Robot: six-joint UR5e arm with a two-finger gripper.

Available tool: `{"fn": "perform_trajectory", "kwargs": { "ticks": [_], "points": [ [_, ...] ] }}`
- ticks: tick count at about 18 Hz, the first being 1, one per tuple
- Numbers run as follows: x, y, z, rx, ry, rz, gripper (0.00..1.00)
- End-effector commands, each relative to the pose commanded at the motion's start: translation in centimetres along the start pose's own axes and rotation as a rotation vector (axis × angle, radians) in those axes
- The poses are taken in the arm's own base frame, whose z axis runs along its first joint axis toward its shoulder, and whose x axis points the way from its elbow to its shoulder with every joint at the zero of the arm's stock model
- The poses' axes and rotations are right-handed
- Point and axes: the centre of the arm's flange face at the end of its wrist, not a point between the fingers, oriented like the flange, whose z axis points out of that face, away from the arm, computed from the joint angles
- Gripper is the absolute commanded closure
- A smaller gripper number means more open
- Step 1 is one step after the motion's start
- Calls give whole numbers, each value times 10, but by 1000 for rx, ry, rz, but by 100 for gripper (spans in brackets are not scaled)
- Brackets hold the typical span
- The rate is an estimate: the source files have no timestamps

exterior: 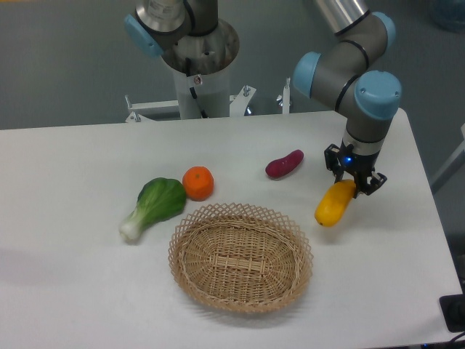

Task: Place the mango on the table
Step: 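Set the mango on the table and open the gripper, then lift the open gripper away from the mango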

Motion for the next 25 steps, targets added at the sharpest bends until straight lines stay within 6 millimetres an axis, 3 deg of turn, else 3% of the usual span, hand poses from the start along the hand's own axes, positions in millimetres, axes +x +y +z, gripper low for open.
{"fn": "perform_trajectory", "kwargs": {
  "ticks": [2,3,5,7,9,12,18,25],
  "points": [
    [2,3,2,-1,6,9,56],
    [2,3,3,-2,10,9,44],
    [4,3,5,-2,14,9,38],
    [4,3,5,-2,13,9,6],
    [3,3,4,-4,5,9,0],
    [0,4,1,-3,-4,-4,0],
    [-26,5,-33,-14,-62,9,0],
    [-75,5,-69,-1,-12,2,0]
  ]
}}
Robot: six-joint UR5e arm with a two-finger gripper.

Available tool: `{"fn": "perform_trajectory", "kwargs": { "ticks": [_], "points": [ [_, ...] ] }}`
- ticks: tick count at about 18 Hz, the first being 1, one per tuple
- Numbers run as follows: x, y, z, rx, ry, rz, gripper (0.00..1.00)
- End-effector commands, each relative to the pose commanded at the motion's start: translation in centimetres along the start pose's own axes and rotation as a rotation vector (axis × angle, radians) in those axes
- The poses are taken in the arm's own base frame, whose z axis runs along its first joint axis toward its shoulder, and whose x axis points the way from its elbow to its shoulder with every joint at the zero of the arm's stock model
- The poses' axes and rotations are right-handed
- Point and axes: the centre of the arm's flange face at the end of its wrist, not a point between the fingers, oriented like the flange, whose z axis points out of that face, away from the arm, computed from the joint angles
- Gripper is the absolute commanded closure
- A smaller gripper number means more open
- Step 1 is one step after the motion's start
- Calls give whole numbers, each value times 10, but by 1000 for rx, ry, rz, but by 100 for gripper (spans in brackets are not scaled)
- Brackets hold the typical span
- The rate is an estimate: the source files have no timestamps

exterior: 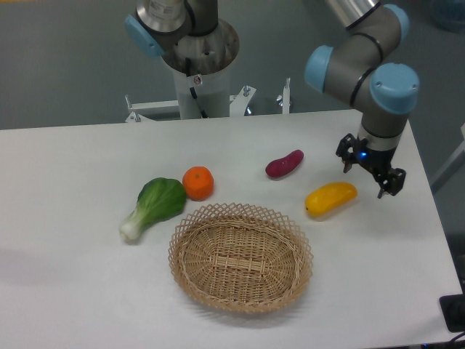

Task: Place the mango on the table
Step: 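Lift the open gripper away from the mango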

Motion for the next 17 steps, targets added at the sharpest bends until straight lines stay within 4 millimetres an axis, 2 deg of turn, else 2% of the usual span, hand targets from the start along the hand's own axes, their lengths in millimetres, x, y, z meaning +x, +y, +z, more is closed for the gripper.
{"fn": "perform_trajectory", "kwargs": {
  "ticks": [9,12,17],
  "points": [
    [-56,3,-16,-5,10,-32,0],
    [-66,4,-15,-6,2,-63,0],
    [-65,4,-14,-5,5,-74,0]
  ]
}}
